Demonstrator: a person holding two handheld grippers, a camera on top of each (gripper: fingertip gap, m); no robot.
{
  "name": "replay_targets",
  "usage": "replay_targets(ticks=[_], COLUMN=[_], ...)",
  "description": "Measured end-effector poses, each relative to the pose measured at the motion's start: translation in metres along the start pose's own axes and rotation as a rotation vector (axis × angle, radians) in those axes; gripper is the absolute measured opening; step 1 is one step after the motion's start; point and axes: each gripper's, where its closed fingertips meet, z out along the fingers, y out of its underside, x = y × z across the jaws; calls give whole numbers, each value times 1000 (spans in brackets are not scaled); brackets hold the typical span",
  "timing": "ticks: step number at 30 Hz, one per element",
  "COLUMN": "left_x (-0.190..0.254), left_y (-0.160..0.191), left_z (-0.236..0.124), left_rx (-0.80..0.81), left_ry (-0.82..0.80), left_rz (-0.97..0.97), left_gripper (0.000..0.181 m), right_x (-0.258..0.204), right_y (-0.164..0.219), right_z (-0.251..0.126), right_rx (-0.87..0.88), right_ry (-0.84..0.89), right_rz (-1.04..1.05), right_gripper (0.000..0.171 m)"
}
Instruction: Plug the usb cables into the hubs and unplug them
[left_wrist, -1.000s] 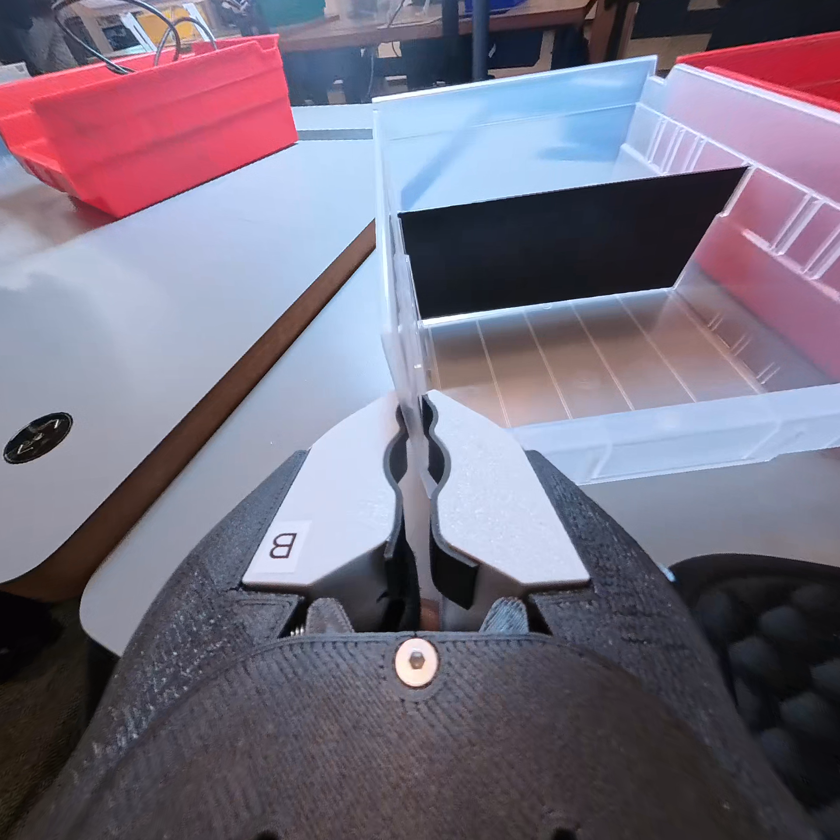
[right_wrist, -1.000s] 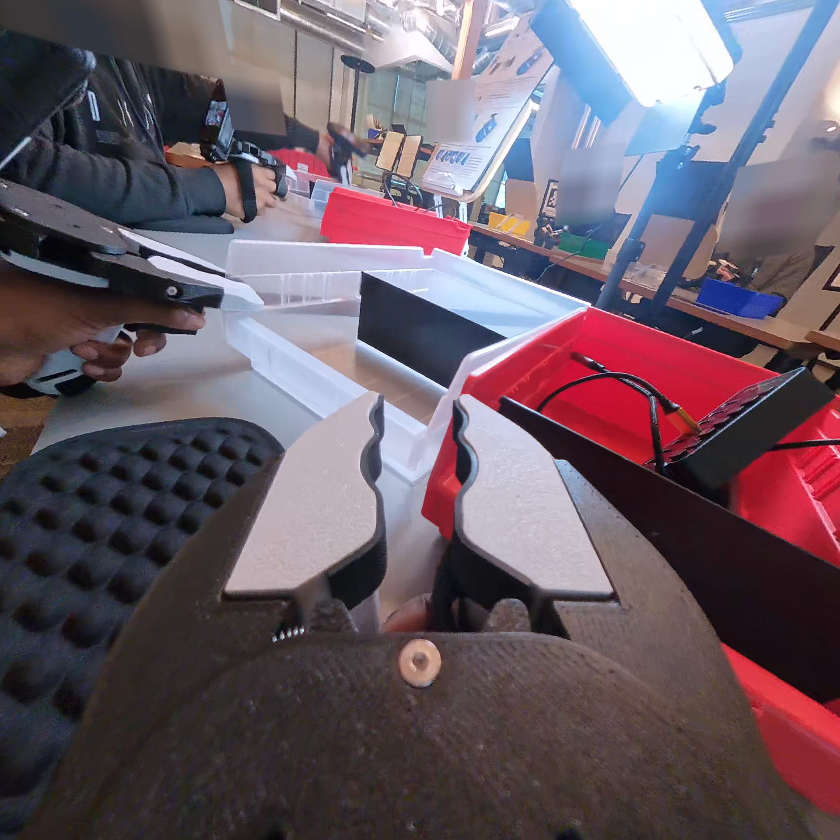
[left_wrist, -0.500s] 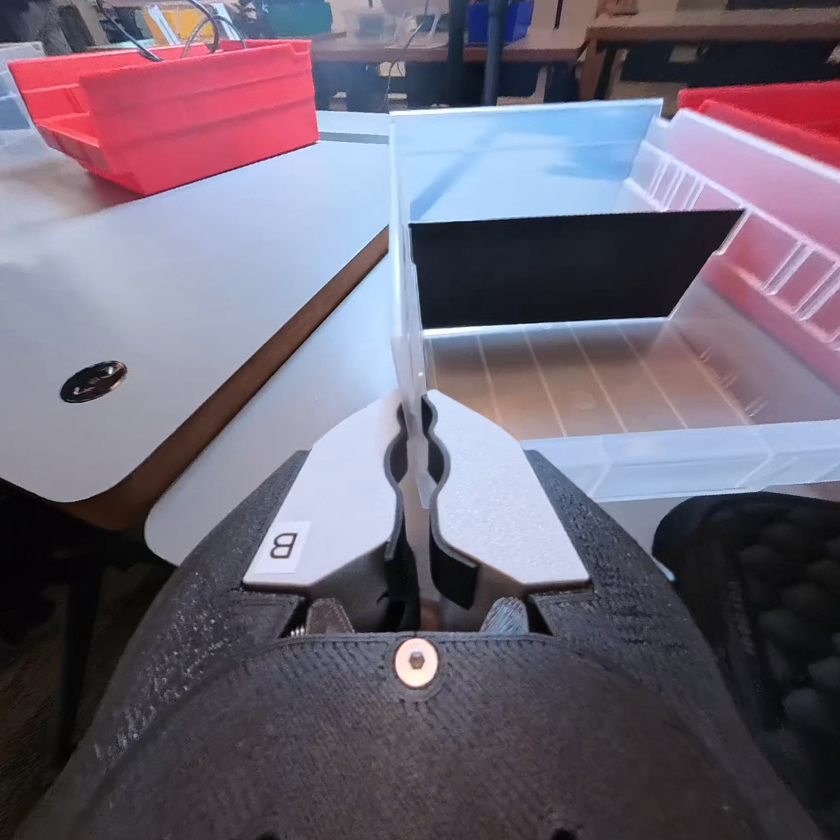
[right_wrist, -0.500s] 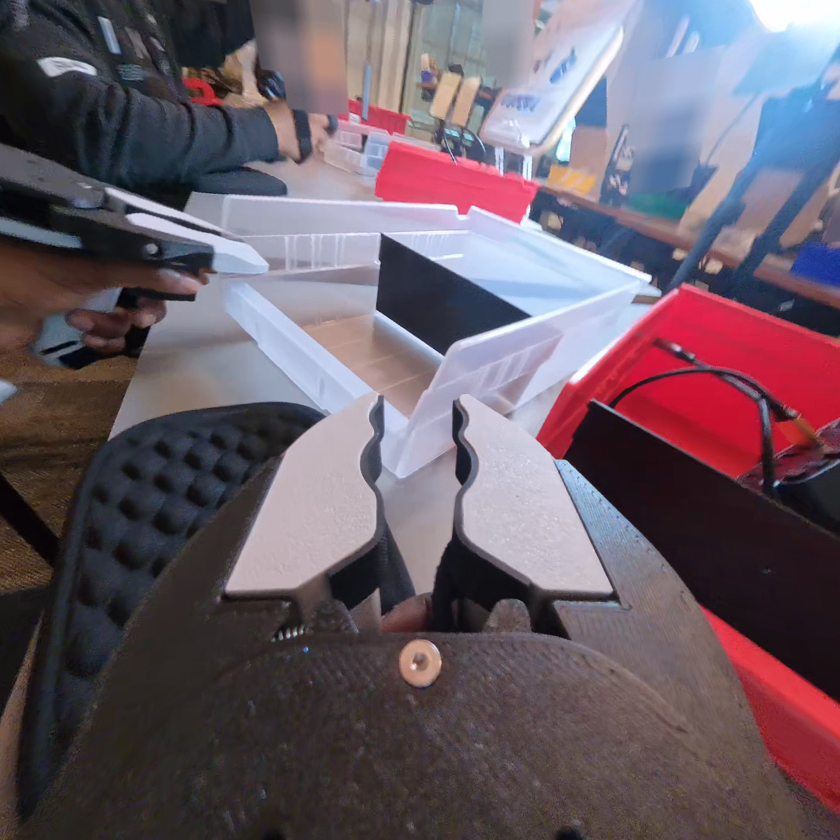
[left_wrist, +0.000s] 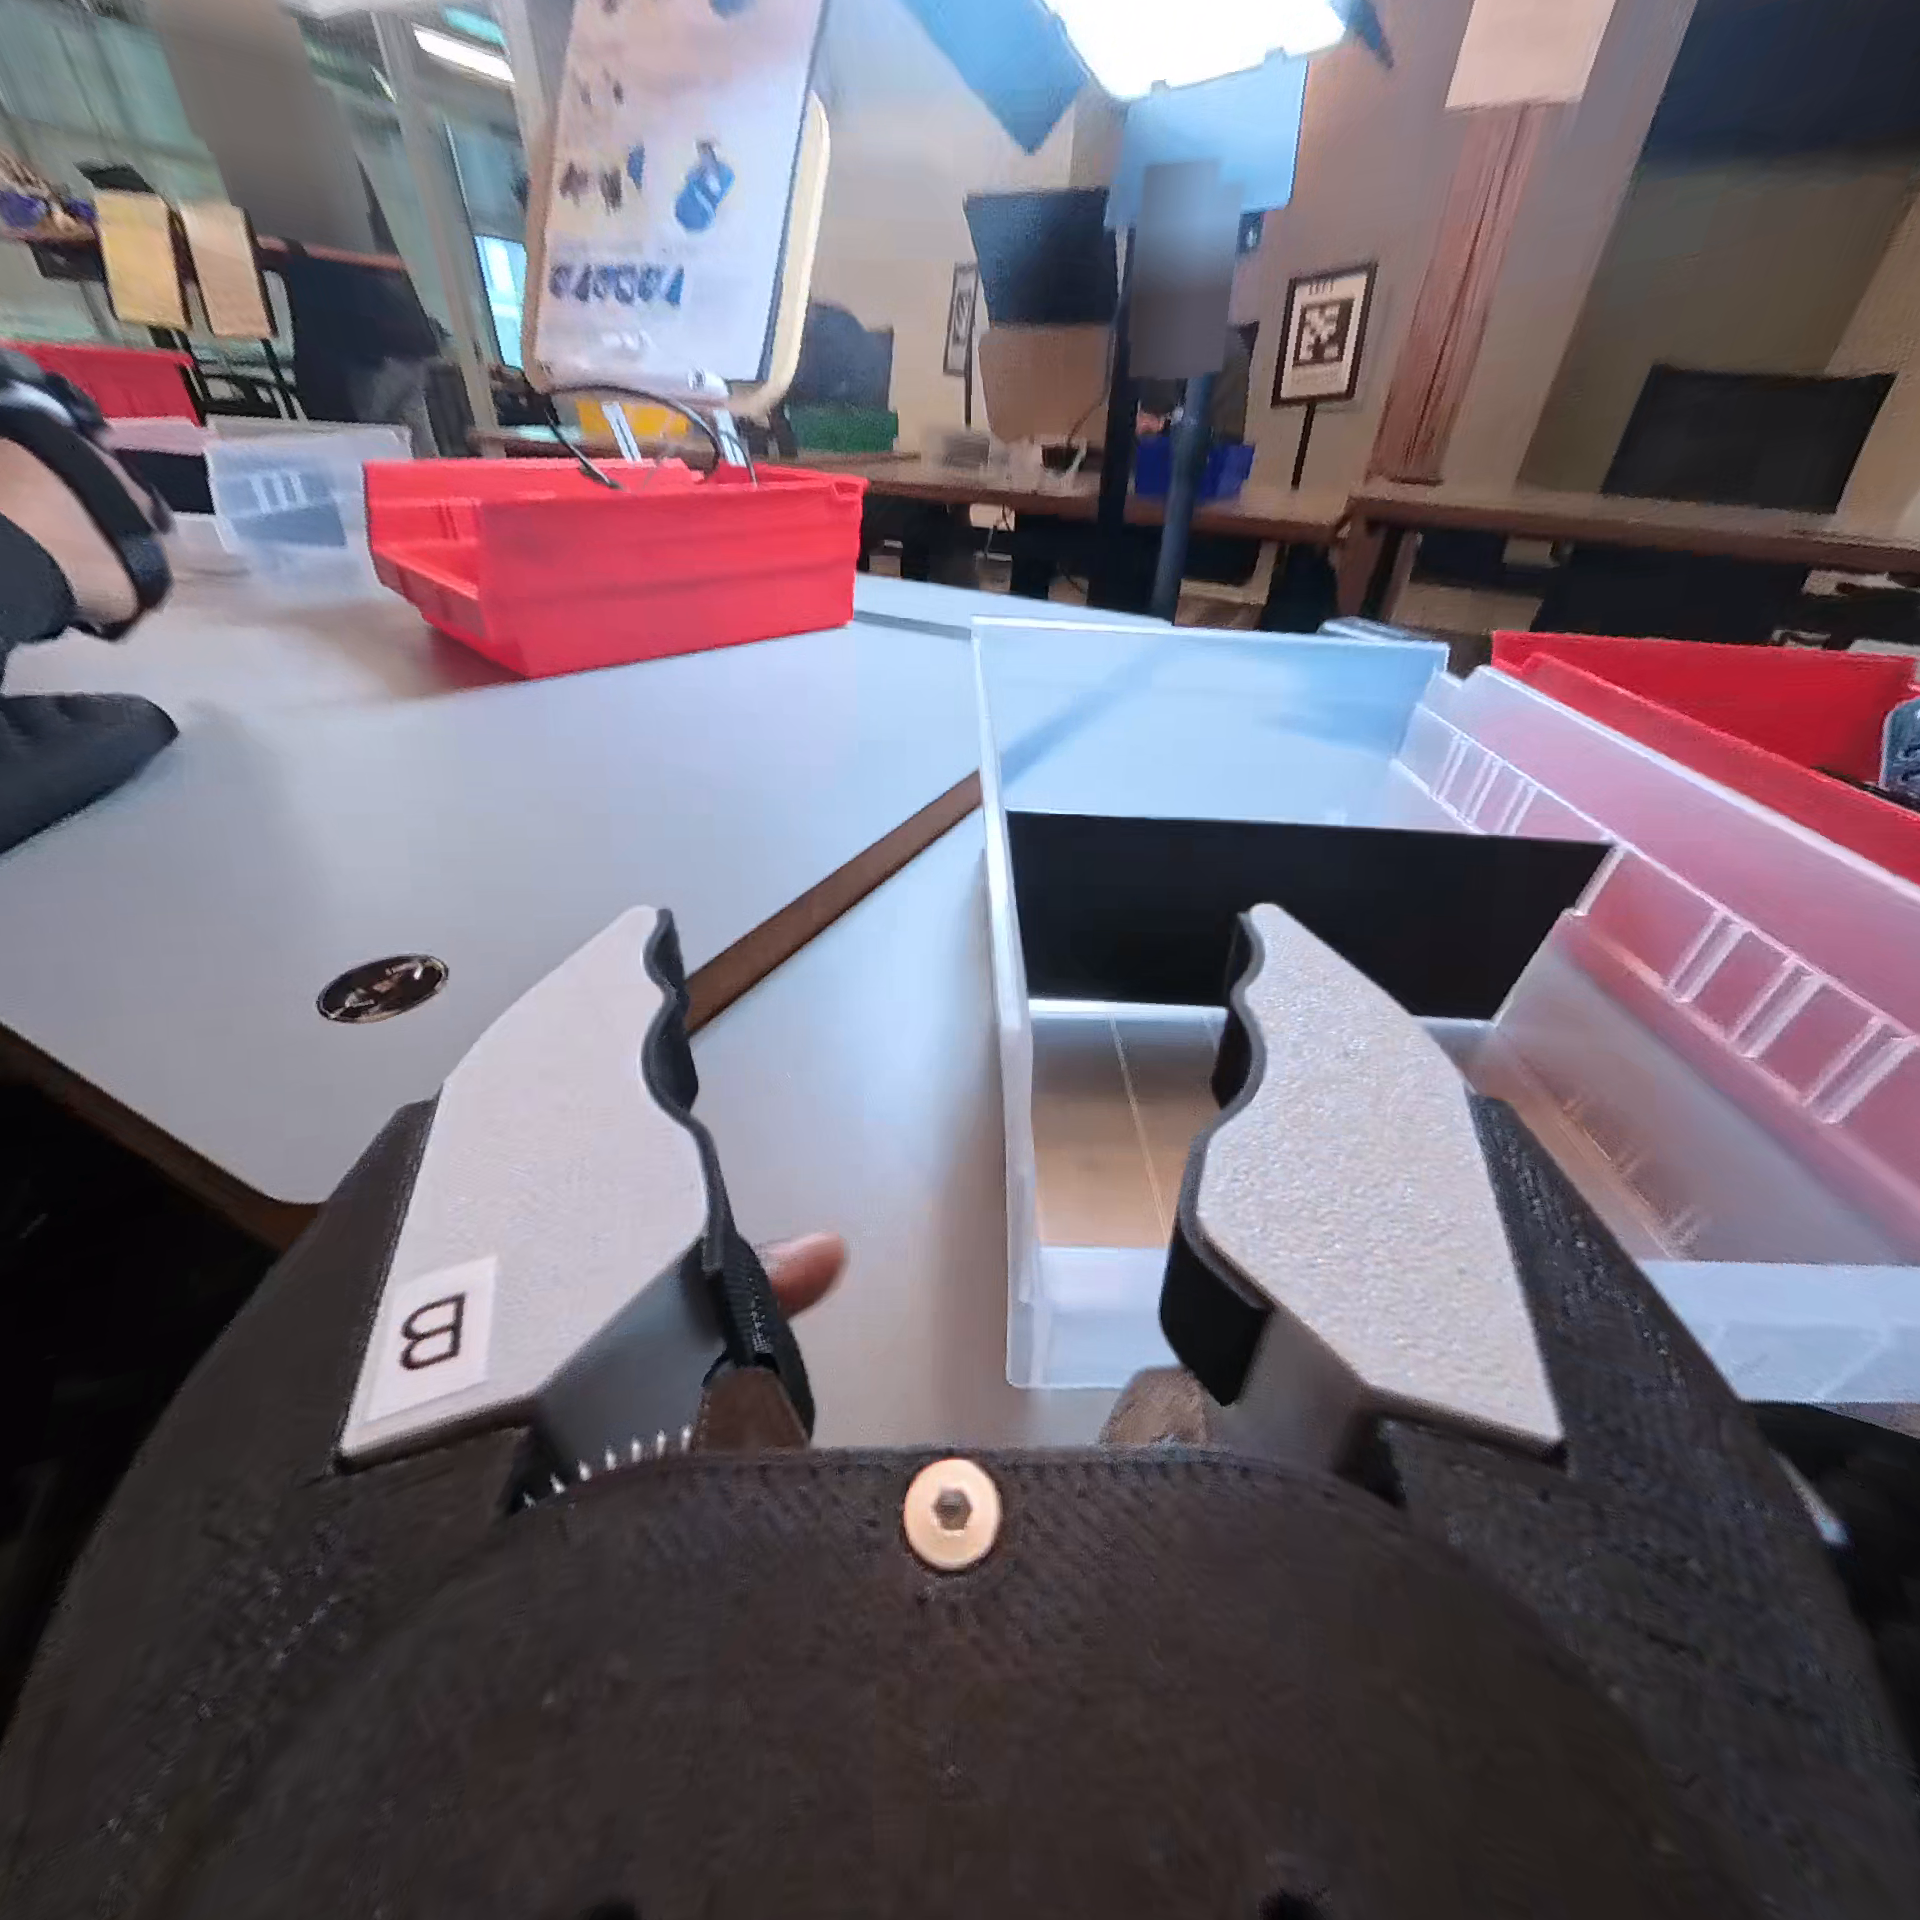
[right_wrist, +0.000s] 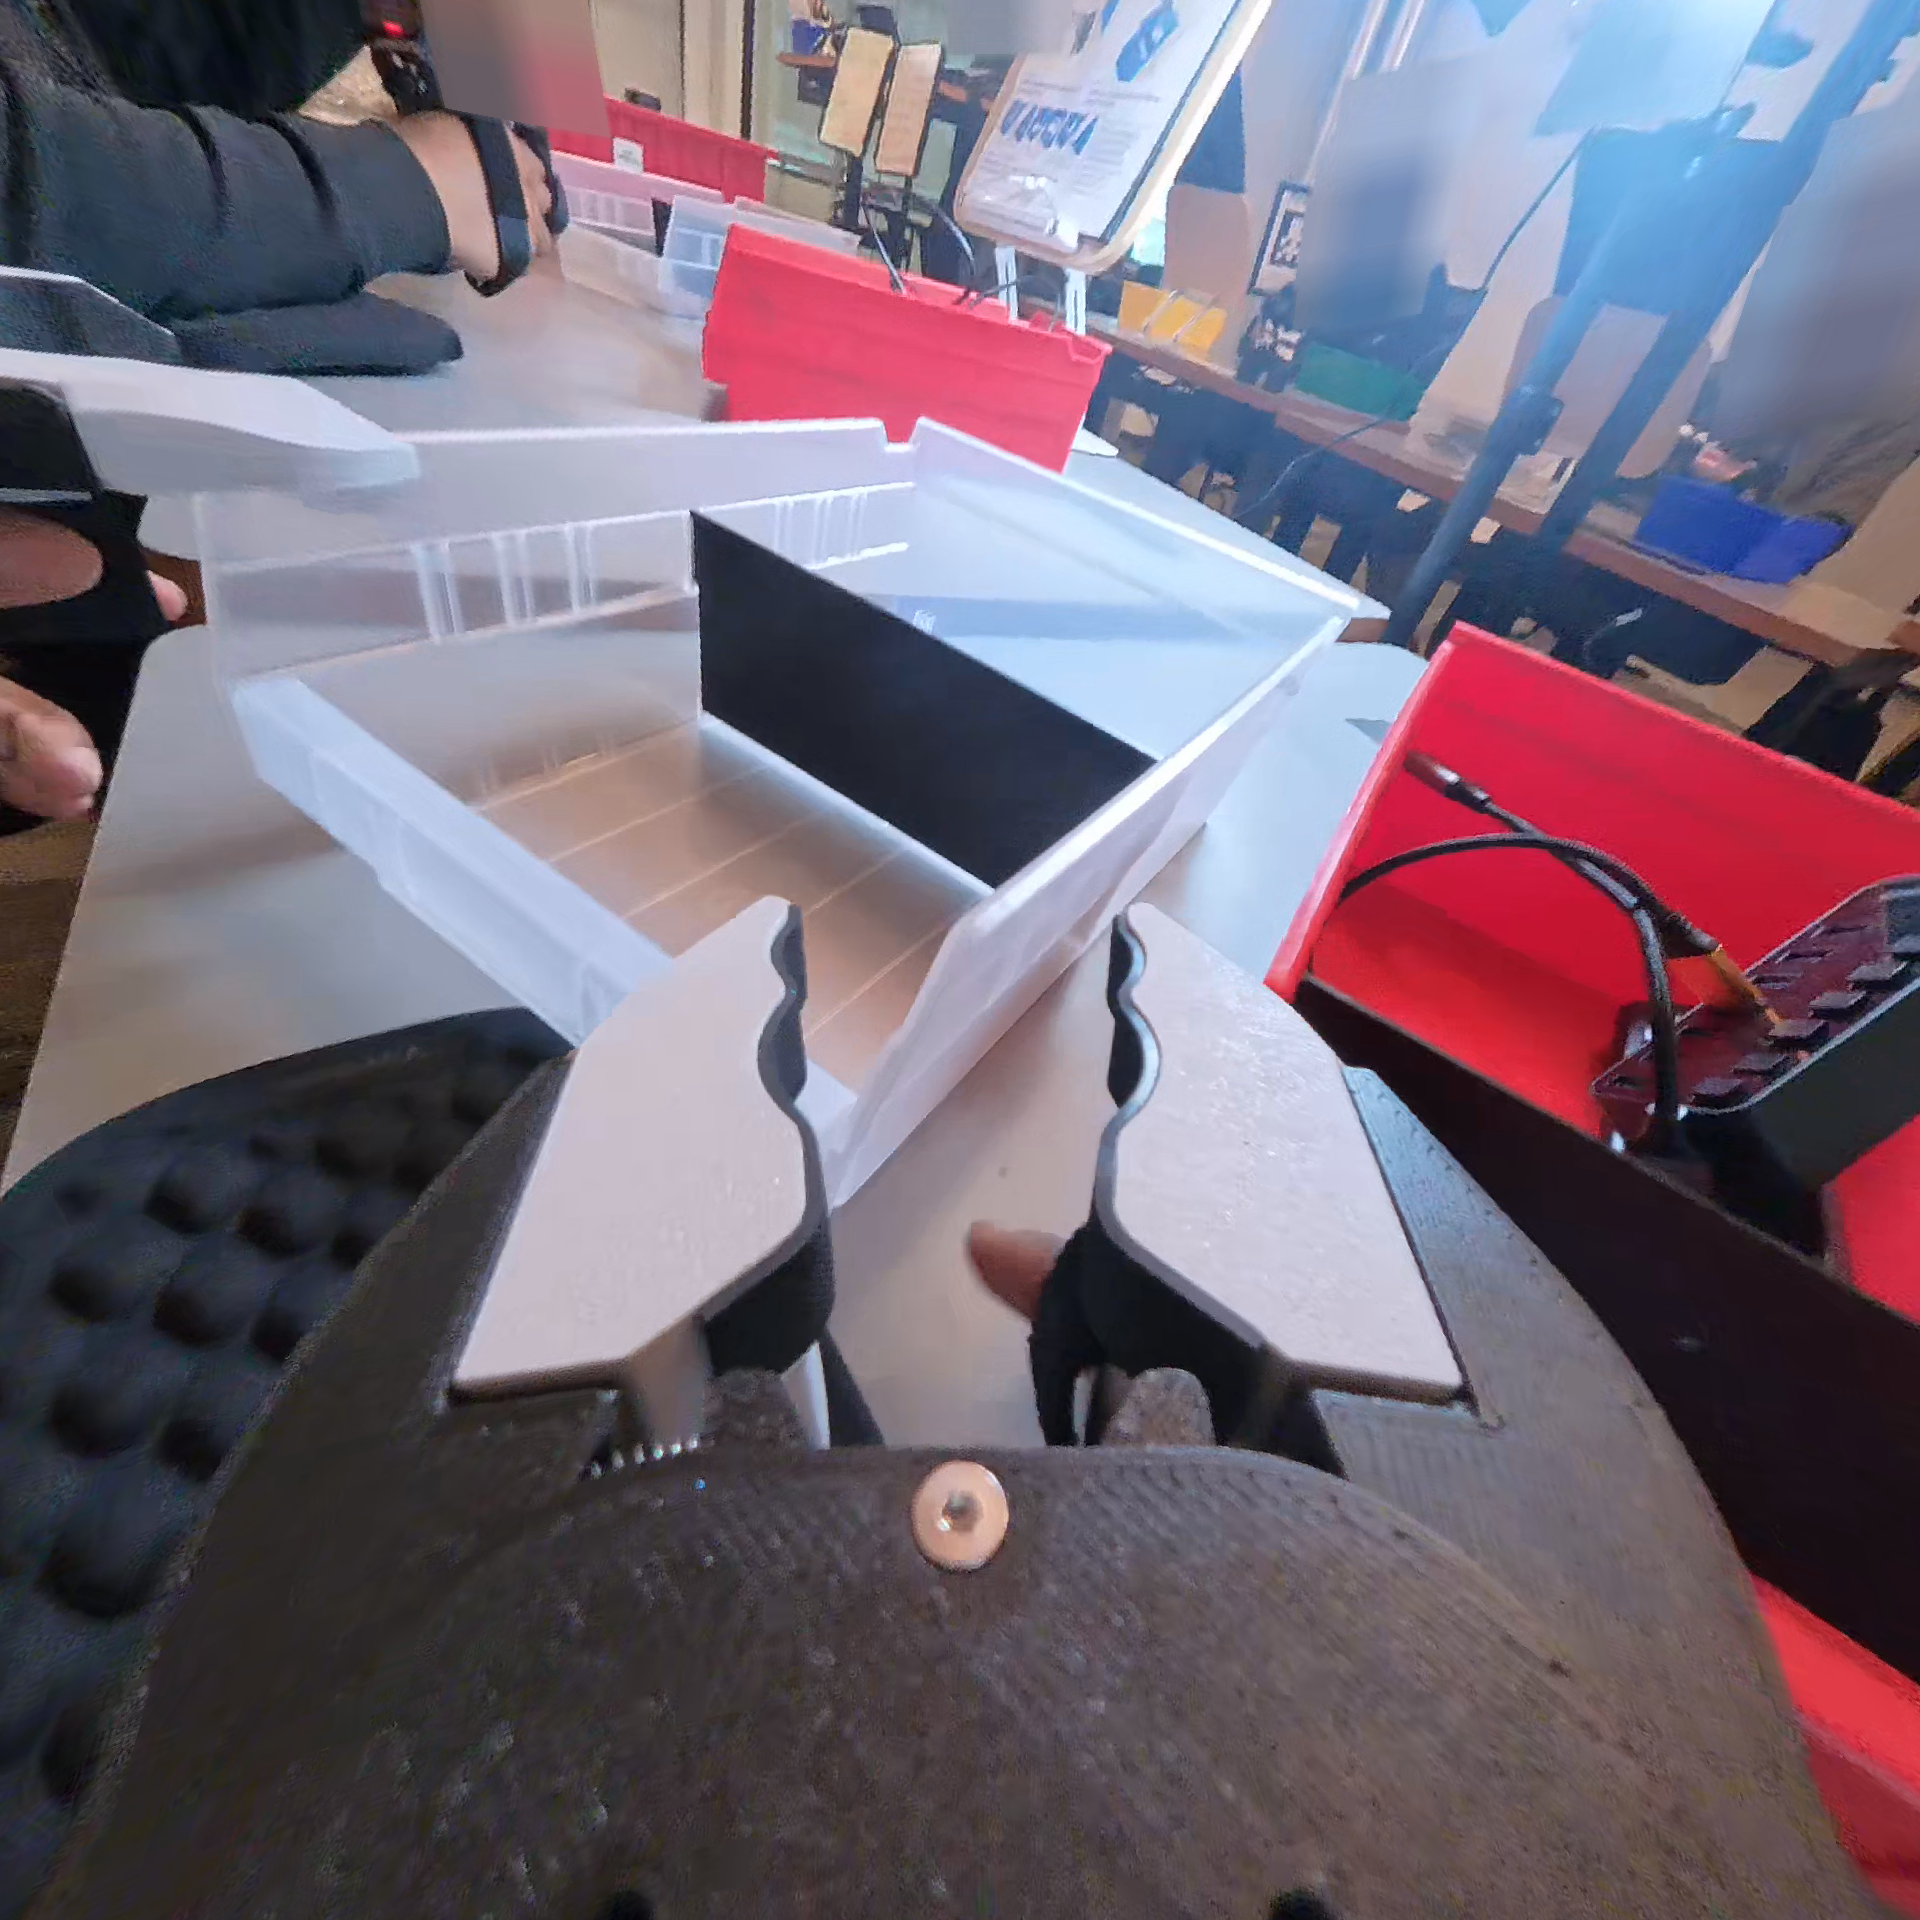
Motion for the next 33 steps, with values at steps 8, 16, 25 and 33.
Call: replay_targets(ticks=[8, 16, 25, 33], left_x=[10, 13, 7, 14], left_y=[38, 43, 38, -34], left_z=[15, 20, 14, -21], left_rx=[-111, -116, -134, 178], left_ry=[69, 55, 6, -33], left_rz=[106, 153, 63, 213], left_gripper=[100, 80, 4, 3], right_x=[-8, -6, 12, 15], right_y=[-1, 10, 20, -30], right_z=[5, 23, 31, 8], right_rx=[3, -131, -241, 71], right_ry=[-21, 30, 280, 331], right_rz=[-84, -93, -266, -277], right_gripper=[70, 55, 20, 19])
